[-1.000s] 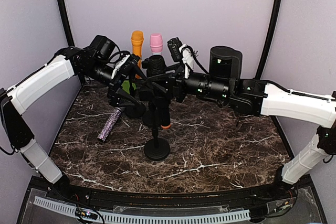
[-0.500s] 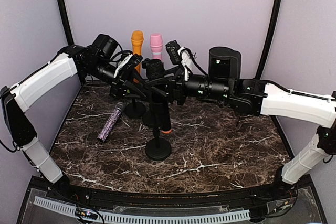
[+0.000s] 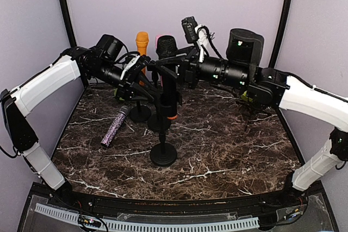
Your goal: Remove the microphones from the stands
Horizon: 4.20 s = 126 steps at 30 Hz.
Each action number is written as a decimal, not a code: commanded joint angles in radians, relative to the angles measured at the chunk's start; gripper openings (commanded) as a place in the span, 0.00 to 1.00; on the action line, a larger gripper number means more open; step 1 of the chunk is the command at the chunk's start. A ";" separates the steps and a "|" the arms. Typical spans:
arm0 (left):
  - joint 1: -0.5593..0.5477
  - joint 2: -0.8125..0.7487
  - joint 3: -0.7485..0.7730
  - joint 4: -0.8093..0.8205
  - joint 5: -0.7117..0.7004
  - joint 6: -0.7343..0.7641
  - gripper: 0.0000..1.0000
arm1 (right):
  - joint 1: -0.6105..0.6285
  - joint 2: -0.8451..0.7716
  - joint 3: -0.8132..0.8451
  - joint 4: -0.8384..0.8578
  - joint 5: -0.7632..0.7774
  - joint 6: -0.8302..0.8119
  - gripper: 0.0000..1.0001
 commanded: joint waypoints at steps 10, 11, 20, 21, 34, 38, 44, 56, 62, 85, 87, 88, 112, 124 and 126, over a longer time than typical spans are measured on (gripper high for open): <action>-0.007 -0.076 -0.046 0.043 -0.114 -0.058 0.99 | -0.007 -0.182 -0.078 0.167 -0.015 0.129 0.22; -0.006 -0.087 -0.049 0.032 -0.122 -0.057 0.99 | -0.007 -0.186 -0.089 0.171 -0.014 0.136 0.22; -0.020 -0.105 -0.048 0.025 -0.017 -0.112 0.99 | -0.007 -0.153 -0.107 0.194 -0.040 0.154 0.21; -0.034 -0.099 -0.037 0.024 -0.017 -0.109 0.99 | -0.006 -0.148 -0.114 0.208 -0.049 0.163 0.21; -0.143 0.074 0.163 -0.116 -0.091 0.016 0.88 | -0.005 -0.140 -0.133 0.217 -0.070 0.163 0.19; -0.143 0.057 0.126 -0.138 -0.114 0.051 0.82 | -0.006 -0.144 -0.124 0.194 -0.058 0.125 0.19; -0.144 0.008 0.074 -0.052 -0.107 0.011 0.61 | -0.010 -0.143 -0.123 0.189 -0.071 0.118 0.18; -0.142 0.036 0.077 0.014 -0.294 0.024 0.07 | -0.035 -0.127 -0.009 0.099 -0.042 0.017 0.16; -0.122 0.042 0.076 0.104 -0.392 0.019 0.08 | -0.048 -0.191 0.057 0.044 0.013 -0.051 0.16; -0.108 -0.188 0.006 0.099 -0.289 -0.237 0.99 | -0.043 -0.188 -0.144 0.247 -0.070 0.210 0.14; -0.109 -0.245 -0.054 0.146 -0.243 -0.349 0.99 | -0.036 -0.144 -0.146 0.297 -0.086 0.231 0.14; -0.109 -0.268 -0.084 0.163 -0.212 -0.395 0.99 | -0.032 -0.118 -0.142 0.321 -0.094 0.242 0.14; -0.007 -0.514 -0.476 0.346 -0.192 -0.680 0.08 | 0.084 0.204 0.077 0.402 -0.117 0.266 0.76; 0.287 -0.554 -0.597 0.273 -0.394 -0.591 0.00 | -0.046 -0.124 -0.149 0.106 0.047 0.142 0.99; 0.354 -0.514 -0.609 0.286 -0.447 -0.574 0.00 | -0.058 -0.157 -0.146 0.036 0.093 0.110 0.99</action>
